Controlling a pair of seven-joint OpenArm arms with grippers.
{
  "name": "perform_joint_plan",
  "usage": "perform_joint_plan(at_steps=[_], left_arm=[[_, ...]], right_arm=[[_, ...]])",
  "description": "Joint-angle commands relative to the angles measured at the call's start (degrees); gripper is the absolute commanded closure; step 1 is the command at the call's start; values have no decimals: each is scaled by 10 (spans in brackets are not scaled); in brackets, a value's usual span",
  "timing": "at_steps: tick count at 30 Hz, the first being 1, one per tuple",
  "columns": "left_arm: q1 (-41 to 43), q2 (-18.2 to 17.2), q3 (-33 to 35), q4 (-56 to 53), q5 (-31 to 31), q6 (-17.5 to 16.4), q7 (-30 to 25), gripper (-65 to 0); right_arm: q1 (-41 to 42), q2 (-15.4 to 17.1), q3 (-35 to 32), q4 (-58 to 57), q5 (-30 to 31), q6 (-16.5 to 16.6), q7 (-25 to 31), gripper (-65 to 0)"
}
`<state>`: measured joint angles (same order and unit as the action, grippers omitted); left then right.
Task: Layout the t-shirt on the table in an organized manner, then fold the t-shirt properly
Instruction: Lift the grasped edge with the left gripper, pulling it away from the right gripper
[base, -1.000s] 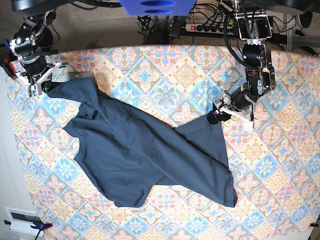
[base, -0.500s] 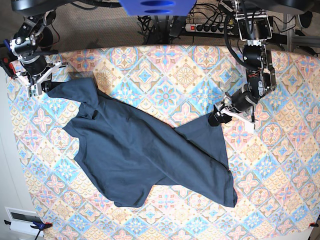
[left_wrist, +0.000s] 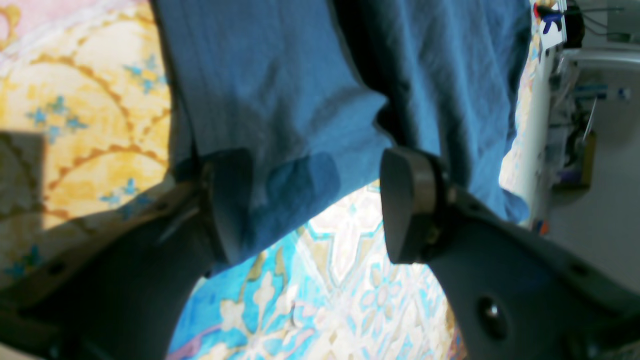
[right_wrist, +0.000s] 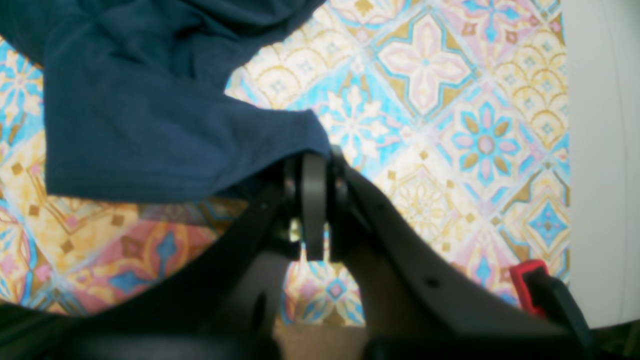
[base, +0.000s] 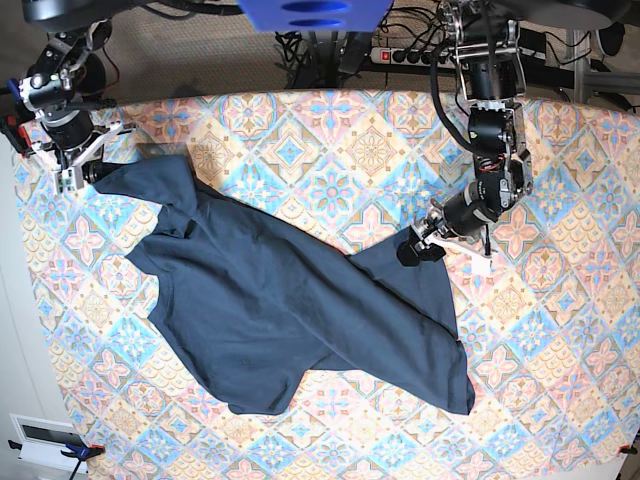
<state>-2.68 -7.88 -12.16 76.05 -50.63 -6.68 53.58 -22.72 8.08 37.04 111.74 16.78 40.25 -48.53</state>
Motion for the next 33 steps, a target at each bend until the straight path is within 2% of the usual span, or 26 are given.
perform_joint_plan(at_steps=[1, 8, 22, 31, 33], left_arm=[[-5, -2, 0, 17, -9, -4, 0, -374], [14, -3, -29, 78, -8, -4, 1, -374], [17, -17, -34, 48, -4, -4, -4, -374], [5, -13, -30, 26, -3, -4, -4, -374], [3, -3, -26, 26, -3, -4, -4, -374]], right_arm=[[3, 8, 5, 11, 8, -2, 14, -6], [3, 8, 5, 11, 8, -2, 14, -6], [3, 8, 5, 10, 8, -2, 14, -6], [3, 8, 5, 10, 8, -2, 14, -6], [3, 8, 5, 10, 8, -2, 14, -6]])
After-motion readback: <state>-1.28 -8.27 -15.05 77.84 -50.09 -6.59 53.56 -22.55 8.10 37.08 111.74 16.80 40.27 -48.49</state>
